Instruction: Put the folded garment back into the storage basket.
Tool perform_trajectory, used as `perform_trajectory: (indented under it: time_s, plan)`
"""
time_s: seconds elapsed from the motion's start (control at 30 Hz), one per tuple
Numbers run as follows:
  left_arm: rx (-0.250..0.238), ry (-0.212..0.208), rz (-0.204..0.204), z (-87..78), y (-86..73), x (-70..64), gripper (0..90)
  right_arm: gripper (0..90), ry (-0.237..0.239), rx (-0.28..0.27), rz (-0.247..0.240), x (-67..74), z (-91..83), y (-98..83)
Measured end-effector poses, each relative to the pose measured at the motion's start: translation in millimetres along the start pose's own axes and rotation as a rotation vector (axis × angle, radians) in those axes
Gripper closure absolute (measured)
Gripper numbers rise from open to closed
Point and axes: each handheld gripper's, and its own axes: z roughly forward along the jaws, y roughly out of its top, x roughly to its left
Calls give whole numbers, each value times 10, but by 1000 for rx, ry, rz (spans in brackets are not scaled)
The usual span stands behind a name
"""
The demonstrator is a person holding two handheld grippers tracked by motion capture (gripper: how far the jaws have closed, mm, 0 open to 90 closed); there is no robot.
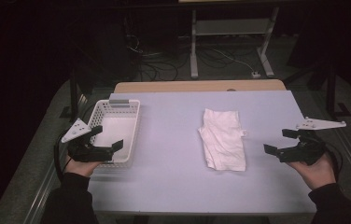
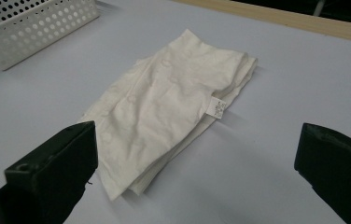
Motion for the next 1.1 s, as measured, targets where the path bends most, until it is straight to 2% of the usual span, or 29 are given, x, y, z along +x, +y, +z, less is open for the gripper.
perform_trajectory:
  time_s: [0.1, 0.23, 0.27, 0.33, 0.43, 0.67, 0.97, 1.1]
  plan:
    - [13, -15, 13, 68, 70, -18, 0, 0, 5, 2, -15, 17, 12, 41]
    - [21, -17, 20, 97, 90, -16, 0, 0, 14, 7, -12, 30, 22, 59]
    - [35, -22, 27, 167, 144, -10, 0, 0, 21, 14, -17, 48, 51, 73]
    - [39, -27, 31, 197, 174, -20, 0, 0, 27, 21, -19, 61, 66, 81]
    - [39, -30, 35, 212, 191, -25, 0, 0, 29, 21, -28, 68, 94, 87]
    - [53, -52, 58, 323, 338, -85, 0, 0, 49, 41, -31, 112, 175, 107]
    - [39, -79, 69, 473, 501, -177, 0, 0, 60, 58, -34, 137, 262, 99]
    - [48, -91, 85, 535, 566, -220, 0, 0, 65, 67, -34, 154, 293, 100]
